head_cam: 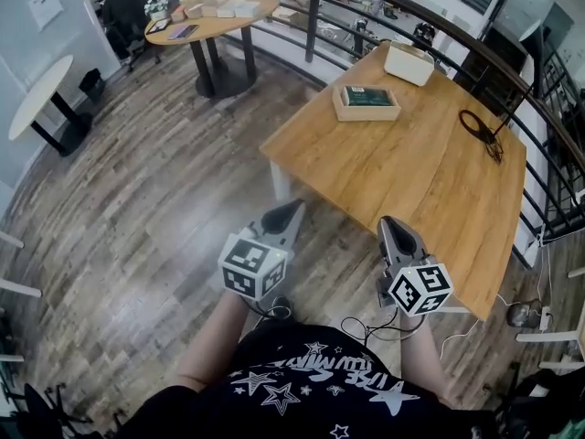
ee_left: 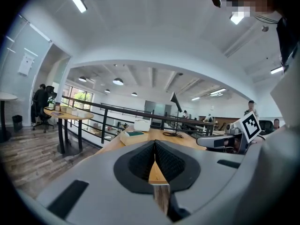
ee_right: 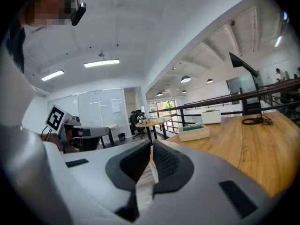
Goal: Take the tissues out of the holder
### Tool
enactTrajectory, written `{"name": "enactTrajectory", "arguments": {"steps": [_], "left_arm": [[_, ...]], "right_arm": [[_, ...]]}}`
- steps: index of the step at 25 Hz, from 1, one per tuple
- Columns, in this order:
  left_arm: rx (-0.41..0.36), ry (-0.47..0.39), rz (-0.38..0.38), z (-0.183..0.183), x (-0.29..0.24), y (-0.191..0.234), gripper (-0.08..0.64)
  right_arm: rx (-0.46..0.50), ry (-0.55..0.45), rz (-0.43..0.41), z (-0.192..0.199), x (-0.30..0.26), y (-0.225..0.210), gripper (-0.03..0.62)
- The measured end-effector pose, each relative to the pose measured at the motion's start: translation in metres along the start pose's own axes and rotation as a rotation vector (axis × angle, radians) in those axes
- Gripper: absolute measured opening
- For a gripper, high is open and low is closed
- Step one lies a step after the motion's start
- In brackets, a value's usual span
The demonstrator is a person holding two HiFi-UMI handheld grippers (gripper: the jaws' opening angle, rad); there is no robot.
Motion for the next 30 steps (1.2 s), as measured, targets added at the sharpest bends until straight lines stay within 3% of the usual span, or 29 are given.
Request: {"name": "enactTrajectory", "arguments": {"steps": [10,17,30], "left_arm": [[-0.025,-0.005,0.095,0.002,0.009,0.042,0.014],[-0.043,-0.013,0.097,-0.003,0.009,0.051,0.014],[-0.044,-0.005,0.042,-0.009,-0.027,0.096,0.014]], "right_arm": [[-0.014,0.008,0.073,0.019,-0.021,0.034,0.025],[-0.005,-0.009,0.098,0.005,-0.028,0.03,0.025],[-0.022,-0.011,0.048,-0.01,-0.094,0.008,0.025]]}}
Point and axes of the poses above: the fingertips, and each gripper's own axes: x backward along the fingers, y to its left, z out of its underside, the point moved 2 cm from there along x, backward along the fingers, and after that the axes turned 10 degrees about -x, right-handed, at the moved point
